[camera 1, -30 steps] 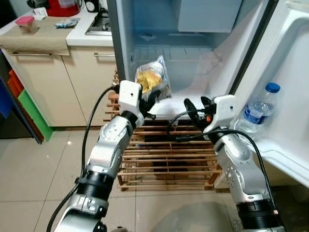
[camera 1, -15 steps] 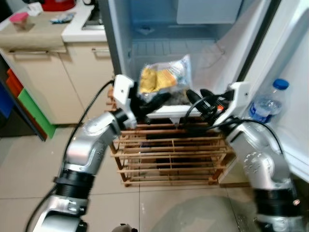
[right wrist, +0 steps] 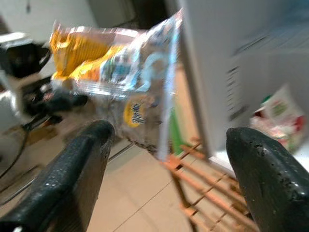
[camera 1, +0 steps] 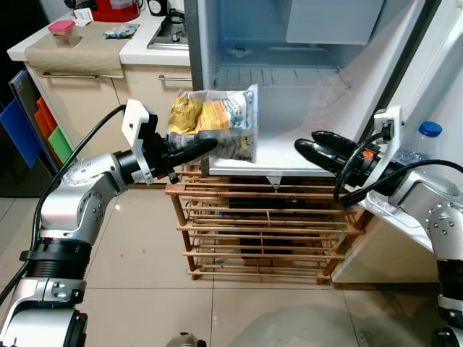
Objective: Restocking fridge
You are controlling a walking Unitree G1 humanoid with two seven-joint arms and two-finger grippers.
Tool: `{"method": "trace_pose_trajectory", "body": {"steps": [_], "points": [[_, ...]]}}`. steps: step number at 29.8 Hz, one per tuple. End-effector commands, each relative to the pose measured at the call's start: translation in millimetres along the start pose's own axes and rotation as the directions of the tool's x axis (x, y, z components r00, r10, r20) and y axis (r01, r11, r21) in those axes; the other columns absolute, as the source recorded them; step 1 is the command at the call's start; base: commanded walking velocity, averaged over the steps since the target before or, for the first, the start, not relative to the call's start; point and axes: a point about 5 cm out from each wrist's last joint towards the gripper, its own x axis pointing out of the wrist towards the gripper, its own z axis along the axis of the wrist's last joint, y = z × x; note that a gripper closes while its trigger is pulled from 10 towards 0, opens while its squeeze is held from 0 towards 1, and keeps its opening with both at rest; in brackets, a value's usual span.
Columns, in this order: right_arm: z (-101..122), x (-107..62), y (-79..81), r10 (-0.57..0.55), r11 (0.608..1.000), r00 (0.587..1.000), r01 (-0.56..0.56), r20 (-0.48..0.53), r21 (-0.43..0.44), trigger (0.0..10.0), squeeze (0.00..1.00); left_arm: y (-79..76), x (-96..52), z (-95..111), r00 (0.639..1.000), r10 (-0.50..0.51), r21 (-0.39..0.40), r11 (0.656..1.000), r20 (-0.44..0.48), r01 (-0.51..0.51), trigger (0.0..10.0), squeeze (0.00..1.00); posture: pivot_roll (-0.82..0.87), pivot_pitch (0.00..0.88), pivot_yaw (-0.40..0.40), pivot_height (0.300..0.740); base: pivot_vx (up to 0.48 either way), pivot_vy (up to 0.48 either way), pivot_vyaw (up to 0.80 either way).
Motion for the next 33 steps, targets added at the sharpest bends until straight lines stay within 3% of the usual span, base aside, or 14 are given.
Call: {"method": "trace_pose_trajectory", "body": {"steps": [1, 3, 4, 5, 14, 23, 33], "points": [[3.3, 5.2, 1.6, 0.024, 1.0, 1.0, -0.024, -0.018, -0.012, 10.0, 1.0, -0.5, 4.5, 8.8, 0.999, -0.039, 0.017, 0.999, 0.014, 0.038, 10.0, 0.0, -0.09, 0.0, -0.005, 0.74, 0.0, 0.0, 0.0], [2.4, 13.1, 2.6, 0.046, 0.999, 0.998, -0.047, -0.03, -0.01, 10.0, 1.0, -0.8, 9.2, 8.3, 0.998, -0.067, 0.02, 0.998, 0.009, 0.066, 10.0, 0.0, -0.09, 0.0, -0.008, 0.74, 0.0, 0.0, 0.0], [1.7, 16.6, 3.2, 0.054, 0.998, 0.998, -0.055, -0.036, -0.012, 10.0, 0.32, -0.8, 11.1, 8.1, 0.997, -0.075, 0.023, 0.997, 0.007, 0.075, 10.0, 0.0, -0.09, 0.0, -0.008, 0.74, 0.0, 0.0, 0.0], [0.1, 22.3, 3.4, 0.065, 0.998, 0.997, -0.065, -0.047, -0.018, 10.0, 0.0, -1.0, 14.4, 8.1, 0.996, -0.093, 0.027, 0.995, 0.006, 0.093, 10.0, 0.0, -0.1, 0.0, -0.009, 0.74, 0.0, 0.0, 0.0], [0.4, 32.6, 5.2, 0.107, 0.994, 0.993, -0.108, -0.049, -0.015, 10.0, 0.0, -6.0, 20.7, 7.9, 0.985, -0.171, 0.025, 0.985, -0.002, 0.171, 10.0, 0.0, -0.1, 0.0, -0.011, 0.74, 0.0, 0.0, 0.0], [0.1, 32.4, 1.5, 0.138, 0.99, 0.989, -0.138, -0.057, -0.002, 10.0, 0.0, -12.9, 21.1, 7.4, 0.963, -0.266, 0.029, 0.963, -0.038, 0.267, 10.0, 0.0, -0.09, 0.0, -0.009, 0.74, 0.0, 0.0, 0.0], [-2.0, 39.4, 6.5, 0.18, 0.984, 0.983, -0.179, -0.044, 0.021, 10.0, 0.0, -15.4, 26.9, 12.1, 0.952, -0.304, 0.035, 0.952, -0.024, 0.305, 10.0, 0.0, -0.08, 0.0, -0.006, 0.74, 0.0, 0.0, 0.0]]}}
